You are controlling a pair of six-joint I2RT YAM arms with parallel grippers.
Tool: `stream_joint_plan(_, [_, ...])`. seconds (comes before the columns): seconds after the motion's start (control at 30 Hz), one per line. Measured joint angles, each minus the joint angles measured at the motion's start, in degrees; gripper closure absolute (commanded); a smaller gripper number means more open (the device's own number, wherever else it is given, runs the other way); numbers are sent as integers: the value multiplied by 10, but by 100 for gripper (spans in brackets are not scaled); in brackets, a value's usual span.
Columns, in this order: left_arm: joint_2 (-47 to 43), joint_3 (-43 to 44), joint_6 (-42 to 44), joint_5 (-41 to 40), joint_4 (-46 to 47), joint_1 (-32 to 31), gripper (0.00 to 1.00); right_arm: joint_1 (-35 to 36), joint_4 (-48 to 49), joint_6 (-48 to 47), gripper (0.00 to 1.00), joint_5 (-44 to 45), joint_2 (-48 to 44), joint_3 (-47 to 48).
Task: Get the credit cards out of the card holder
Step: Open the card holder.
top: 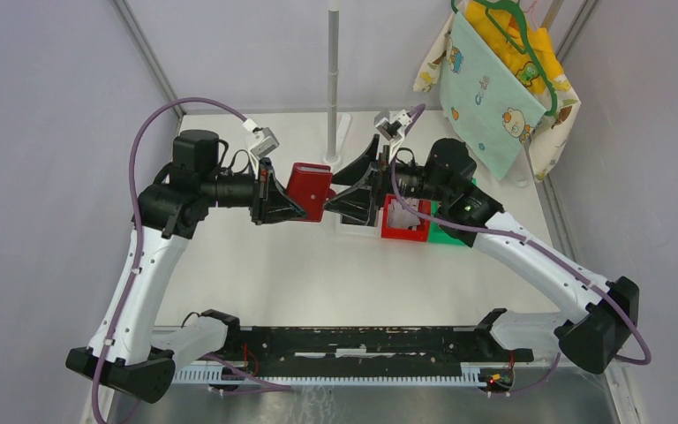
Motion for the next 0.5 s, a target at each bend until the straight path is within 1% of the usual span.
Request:
stream_joint_plan(0.1, [-1, 0, 13, 8, -10, 0, 98, 0, 7, 1, 3, -23, 3, 1])
stream_joint_plan(0.13, [-2, 0, 17, 9, -13, 0, 98, 0, 6, 1, 5, -28, 6, 5])
stream_joint_plan(0.27, [-5, 1, 32, 17, -25, 0, 98, 0, -3, -3, 18, -39, 32, 31])
stream_joint_plan(0.43, [-8, 9, 49, 29, -41, 0, 98, 0, -54, -27, 37, -47, 48, 43])
stream_joint_plan(0.5, [-8, 11, 55, 29, -51, 0, 98, 0, -61, -36, 41, -55, 47, 43])
